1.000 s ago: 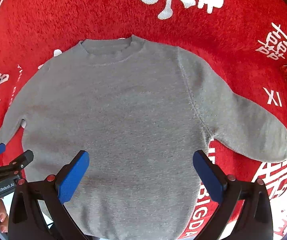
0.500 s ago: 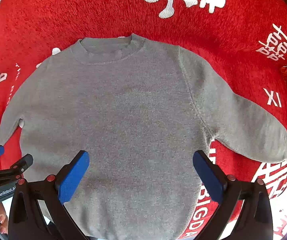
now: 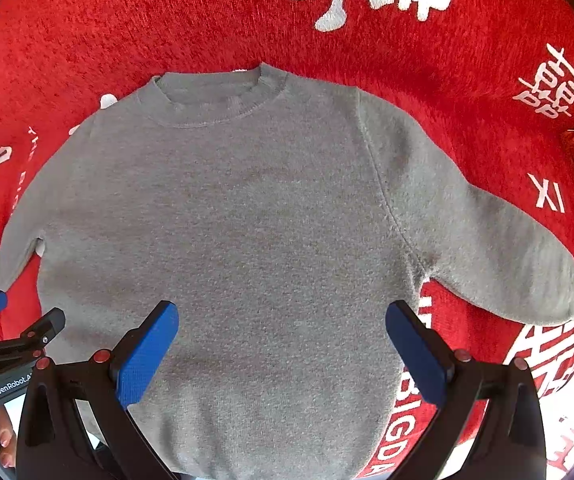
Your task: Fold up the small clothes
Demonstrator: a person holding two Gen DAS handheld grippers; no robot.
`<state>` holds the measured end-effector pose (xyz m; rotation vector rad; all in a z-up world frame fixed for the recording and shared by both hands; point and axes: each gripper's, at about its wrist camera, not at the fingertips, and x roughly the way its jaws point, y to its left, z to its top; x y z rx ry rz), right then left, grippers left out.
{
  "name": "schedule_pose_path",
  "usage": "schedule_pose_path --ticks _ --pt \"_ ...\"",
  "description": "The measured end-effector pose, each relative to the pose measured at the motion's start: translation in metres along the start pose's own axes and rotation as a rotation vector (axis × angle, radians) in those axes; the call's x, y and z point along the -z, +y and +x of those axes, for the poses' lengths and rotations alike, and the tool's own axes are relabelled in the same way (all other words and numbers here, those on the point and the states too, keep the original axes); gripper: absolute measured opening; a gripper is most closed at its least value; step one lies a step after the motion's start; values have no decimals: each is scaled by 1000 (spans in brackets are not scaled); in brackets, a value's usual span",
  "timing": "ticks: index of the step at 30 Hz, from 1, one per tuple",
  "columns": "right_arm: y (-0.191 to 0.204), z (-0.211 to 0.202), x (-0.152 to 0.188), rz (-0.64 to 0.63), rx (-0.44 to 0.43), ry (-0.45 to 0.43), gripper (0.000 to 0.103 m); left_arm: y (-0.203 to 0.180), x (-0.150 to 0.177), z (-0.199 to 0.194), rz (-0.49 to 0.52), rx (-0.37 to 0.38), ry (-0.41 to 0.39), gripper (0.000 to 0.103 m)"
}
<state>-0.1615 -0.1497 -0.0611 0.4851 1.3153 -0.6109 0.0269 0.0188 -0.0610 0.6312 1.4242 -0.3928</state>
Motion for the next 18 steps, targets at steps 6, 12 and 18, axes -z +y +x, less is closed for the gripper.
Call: schedule_pose_path --ticks 6,12,18 --pt "0 1 0 4 1 3 103 1 0 3 -3 0 5 103" --pt "-1 2 1 14 3 0 103 3 0 2 -11 5 -3 103" --pt "1 2 2 5 16 3 103 7 -1 2 -21 19 -7 103"
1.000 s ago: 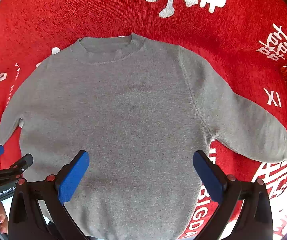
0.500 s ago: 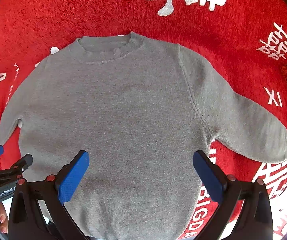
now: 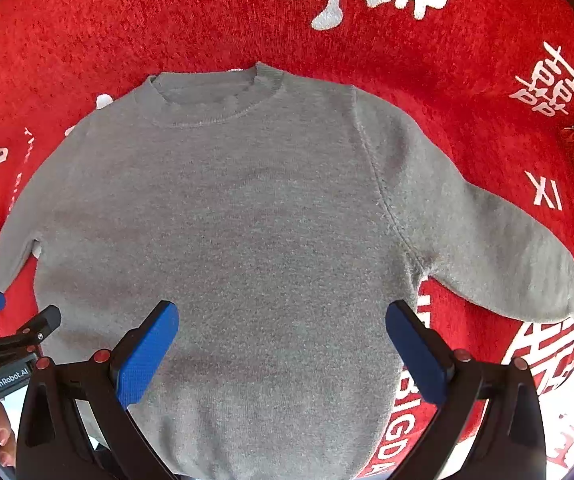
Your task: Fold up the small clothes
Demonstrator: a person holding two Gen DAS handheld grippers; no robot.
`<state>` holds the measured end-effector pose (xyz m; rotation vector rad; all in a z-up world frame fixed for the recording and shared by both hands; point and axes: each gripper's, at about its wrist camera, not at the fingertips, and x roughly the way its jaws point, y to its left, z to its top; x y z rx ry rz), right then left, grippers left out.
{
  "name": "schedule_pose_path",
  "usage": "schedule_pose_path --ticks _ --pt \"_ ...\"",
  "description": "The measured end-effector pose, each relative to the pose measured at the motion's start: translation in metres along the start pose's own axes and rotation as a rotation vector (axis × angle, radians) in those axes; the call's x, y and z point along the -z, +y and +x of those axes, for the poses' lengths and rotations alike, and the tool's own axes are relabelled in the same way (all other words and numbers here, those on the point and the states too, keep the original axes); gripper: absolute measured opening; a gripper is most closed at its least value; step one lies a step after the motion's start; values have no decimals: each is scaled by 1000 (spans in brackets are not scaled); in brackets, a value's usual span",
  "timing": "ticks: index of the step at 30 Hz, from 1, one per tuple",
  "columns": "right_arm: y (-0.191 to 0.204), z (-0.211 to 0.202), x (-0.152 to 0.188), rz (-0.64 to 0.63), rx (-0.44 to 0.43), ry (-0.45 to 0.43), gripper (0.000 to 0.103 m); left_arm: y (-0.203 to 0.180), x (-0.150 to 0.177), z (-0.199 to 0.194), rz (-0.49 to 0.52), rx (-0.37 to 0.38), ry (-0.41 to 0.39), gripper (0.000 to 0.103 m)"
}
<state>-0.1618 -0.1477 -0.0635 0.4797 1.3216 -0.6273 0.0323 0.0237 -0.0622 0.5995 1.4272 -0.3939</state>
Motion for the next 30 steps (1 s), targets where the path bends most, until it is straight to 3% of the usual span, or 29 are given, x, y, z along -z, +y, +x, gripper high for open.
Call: schedule_pose_path --ticks 30 --pt "21 -7 0 -39 33 -16 103 25 0 -2 -52 77 -30 103"
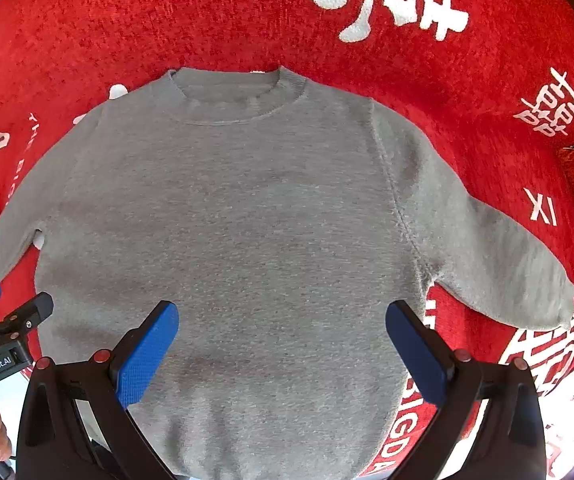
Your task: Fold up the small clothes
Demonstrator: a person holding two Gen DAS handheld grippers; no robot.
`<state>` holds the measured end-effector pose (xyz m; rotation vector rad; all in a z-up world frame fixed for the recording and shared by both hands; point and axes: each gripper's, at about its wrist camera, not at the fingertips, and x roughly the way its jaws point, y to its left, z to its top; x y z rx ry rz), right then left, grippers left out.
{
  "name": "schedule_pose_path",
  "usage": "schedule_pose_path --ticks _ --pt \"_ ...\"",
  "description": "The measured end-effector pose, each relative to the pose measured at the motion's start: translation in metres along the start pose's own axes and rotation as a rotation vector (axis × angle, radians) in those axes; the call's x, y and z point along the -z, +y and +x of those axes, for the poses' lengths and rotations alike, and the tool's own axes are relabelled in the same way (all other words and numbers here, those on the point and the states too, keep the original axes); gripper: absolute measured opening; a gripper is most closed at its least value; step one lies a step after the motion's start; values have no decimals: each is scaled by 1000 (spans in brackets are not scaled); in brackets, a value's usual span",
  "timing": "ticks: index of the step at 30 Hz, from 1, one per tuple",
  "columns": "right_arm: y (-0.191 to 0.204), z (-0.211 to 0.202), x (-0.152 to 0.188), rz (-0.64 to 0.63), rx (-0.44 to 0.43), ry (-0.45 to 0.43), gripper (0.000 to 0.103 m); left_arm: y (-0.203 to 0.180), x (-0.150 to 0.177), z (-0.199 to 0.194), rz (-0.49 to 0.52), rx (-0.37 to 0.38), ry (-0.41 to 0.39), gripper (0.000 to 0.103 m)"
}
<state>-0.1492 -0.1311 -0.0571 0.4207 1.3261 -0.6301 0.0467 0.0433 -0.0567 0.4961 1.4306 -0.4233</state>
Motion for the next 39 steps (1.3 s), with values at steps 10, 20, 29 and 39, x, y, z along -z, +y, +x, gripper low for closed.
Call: schedule_pose_path --ticks 10,20,29,39 --pt "5 -2 1 -7 -11 -8 103 7 0 -1 -16 47 -8 103" --pt "25 2 5 -57 -23 -23 103 46 -1 -3 -188 333 -68 103" --pt "67 12 14 -120 -81 -19 103 211 22 23 -587 352 -225 103" --pt "133 21 24 -220 -129 -28 103 358 84 95 -967 289 -216 103"
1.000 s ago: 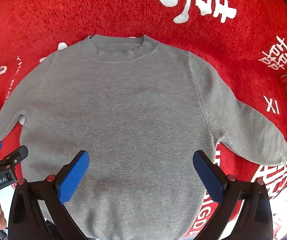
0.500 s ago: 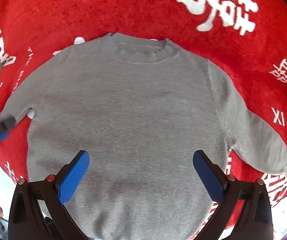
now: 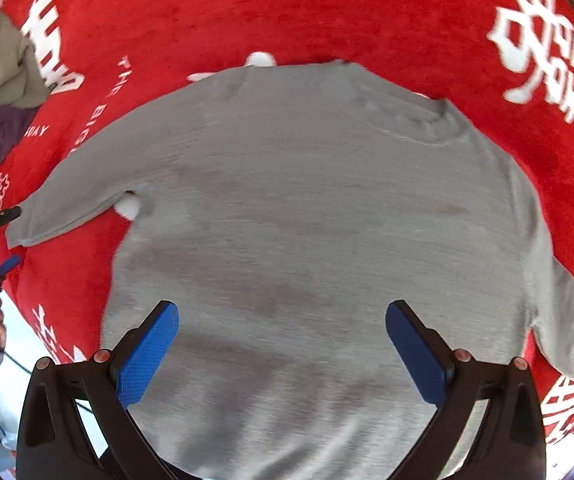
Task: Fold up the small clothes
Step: 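Grasp the cuff of the sweater sleeve with the left gripper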
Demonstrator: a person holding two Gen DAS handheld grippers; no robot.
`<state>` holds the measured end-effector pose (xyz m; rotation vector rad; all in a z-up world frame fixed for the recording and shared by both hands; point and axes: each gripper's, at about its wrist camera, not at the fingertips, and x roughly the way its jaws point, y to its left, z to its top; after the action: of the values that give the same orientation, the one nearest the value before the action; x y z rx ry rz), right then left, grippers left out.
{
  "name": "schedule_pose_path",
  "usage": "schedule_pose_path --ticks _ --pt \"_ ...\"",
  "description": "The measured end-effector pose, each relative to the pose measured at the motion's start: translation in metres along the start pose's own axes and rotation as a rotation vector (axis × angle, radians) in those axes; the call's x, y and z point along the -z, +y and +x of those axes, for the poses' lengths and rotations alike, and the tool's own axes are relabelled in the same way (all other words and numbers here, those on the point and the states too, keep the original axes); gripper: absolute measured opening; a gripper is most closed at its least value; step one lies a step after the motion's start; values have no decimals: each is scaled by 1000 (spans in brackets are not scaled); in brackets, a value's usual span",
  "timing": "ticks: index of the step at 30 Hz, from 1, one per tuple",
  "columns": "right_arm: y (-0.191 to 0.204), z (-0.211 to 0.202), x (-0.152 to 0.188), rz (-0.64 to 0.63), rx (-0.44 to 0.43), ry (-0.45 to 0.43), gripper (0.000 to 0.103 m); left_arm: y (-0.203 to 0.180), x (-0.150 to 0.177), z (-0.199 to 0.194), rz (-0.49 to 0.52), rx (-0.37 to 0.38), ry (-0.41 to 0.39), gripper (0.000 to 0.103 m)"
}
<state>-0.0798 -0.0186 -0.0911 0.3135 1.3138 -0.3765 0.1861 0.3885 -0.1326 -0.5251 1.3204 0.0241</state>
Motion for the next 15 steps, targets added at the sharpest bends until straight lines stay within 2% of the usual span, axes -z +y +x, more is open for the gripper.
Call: schedule_pose_path --ticks 2,7,9,11,12,13,14,15 --pt "12 4 -2 -22 0 6 103 10 -6 9 -26 12 4 103" --pt "40 12 -4 -58 -7 22 103 -1 -18 16 4 36 -13 103" --pt "48 13 -4 -65 -12 24 103 -9 -21 20 14 -6 -14 89" --pt "56 12 -6 -71 -16 21 103 -12 -22 21 35 -76 -17 67" --pt "59 11 -6 -73 -18 17 103 -15 -23 21 49 -93 -21 60" --pt "61 10 -6 -74 -23 12 103 -18 -25 20 71 -81 -25 42" --pt "63 8 -7 -74 -26 7 103 -20 -26 19 87 -67 -26 17" --pt "64 7 -7 -71 -30 3 103 -23 -27 17 111 -55 -21 12"
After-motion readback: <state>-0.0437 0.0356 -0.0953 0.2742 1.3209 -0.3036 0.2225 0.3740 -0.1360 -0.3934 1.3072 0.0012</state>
